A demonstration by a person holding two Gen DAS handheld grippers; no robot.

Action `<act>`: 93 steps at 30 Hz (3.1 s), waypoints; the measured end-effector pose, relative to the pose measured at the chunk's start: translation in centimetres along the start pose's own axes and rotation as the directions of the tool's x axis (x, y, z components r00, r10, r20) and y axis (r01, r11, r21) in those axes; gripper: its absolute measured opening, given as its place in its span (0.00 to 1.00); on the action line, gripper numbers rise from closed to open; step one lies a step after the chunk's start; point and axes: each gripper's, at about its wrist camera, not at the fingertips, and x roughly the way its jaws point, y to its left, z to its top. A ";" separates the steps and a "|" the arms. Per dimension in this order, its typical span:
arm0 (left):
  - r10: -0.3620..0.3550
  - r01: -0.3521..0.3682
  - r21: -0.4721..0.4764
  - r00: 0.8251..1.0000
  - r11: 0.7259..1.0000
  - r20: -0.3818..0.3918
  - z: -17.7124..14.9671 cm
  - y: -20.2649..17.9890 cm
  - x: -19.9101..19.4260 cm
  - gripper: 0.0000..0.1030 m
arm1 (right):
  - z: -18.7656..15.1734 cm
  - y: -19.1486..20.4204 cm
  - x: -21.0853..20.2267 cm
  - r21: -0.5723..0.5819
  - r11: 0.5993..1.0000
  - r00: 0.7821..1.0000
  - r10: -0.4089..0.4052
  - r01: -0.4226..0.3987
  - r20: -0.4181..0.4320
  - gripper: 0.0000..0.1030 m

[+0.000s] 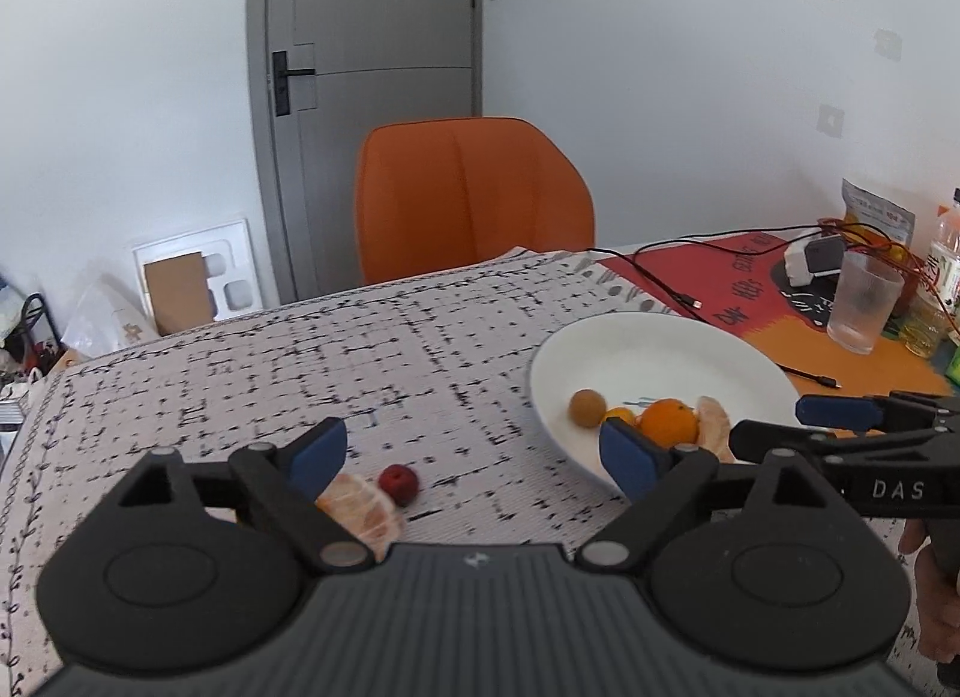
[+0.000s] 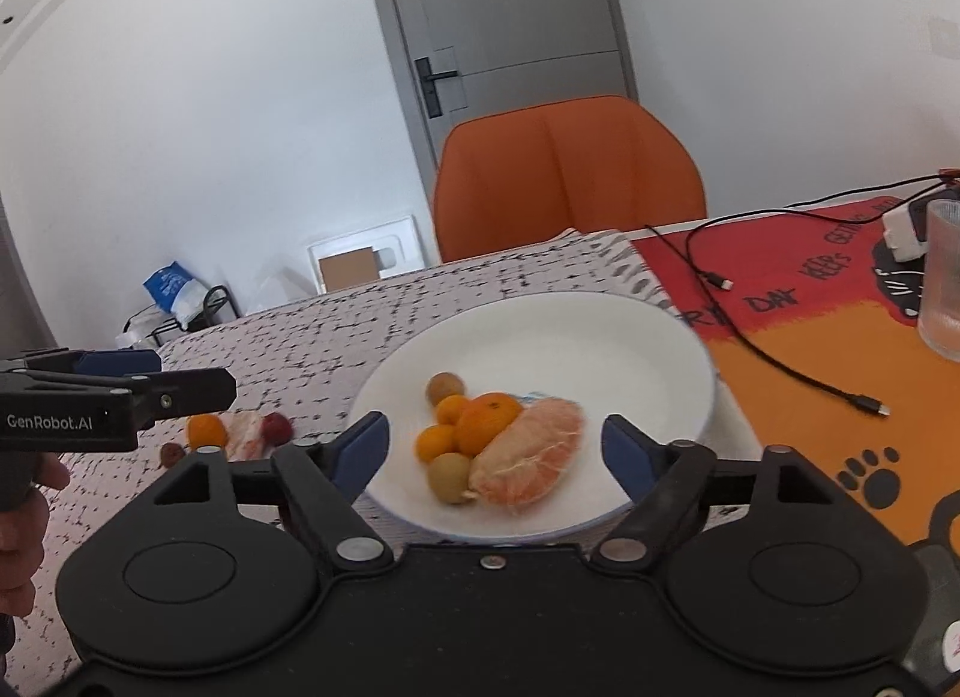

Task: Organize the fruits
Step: 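Withdraw both open grippers back toward the remaining loose fruits, then close the left gripper on the dark plum while the right gripper grasps the other peeled orange half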

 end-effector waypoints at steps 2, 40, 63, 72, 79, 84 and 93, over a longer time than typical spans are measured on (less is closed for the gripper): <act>0.008 -0.008 -0.010 1.000 1.000 0.005 -0.2 0.7 -0.5 0.89 | 0.0 0.8 0.0 -0.012 1.000 1.000 0.007 -0.007 -0.005 0.81; 0.133 -0.135 -0.182 0.991 0.974 -0.023 -5.1 11.9 -4.2 0.91 | -0.6 11.4 3.6 -0.145 0.970 0.976 0.181 -0.197 -0.119 1.00; 0.105 -0.119 -0.245 0.992 0.962 -0.069 -6.1 15.0 -2.3 0.78 | -1.3 15.5 9.6 -0.183 0.950 0.942 0.200 -0.255 -0.270 0.68; 0.097 -0.116 -0.245 0.991 0.962 -0.091 -6.3 15.4 -1.1 0.64 | -2.5 17.1 10.9 -0.283 0.936 0.958 0.141 -0.211 -0.249 0.43; 0.069 -0.091 -0.220 0.992 0.971 -0.106 -6.1 14.2 0.1 0.58 | -2.0 15.3 10.3 -0.245 0.940 0.950 0.173 -0.238 -0.258 0.36; 0.064 -0.086 -0.198 0.991 0.977 -0.116 -6.0 13.1 1.1 0.50 | -1.8 14.5 9.9 -0.239 0.941 0.948 0.173 -0.239 -0.268 0.32; 0.040 -0.068 -0.196 0.989 0.978 -0.139 -6.1 12.5 2.9 0.22 | -1.4 13.9 9.7 -0.213 0.948 0.949 0.177 -0.235 -0.261 0.38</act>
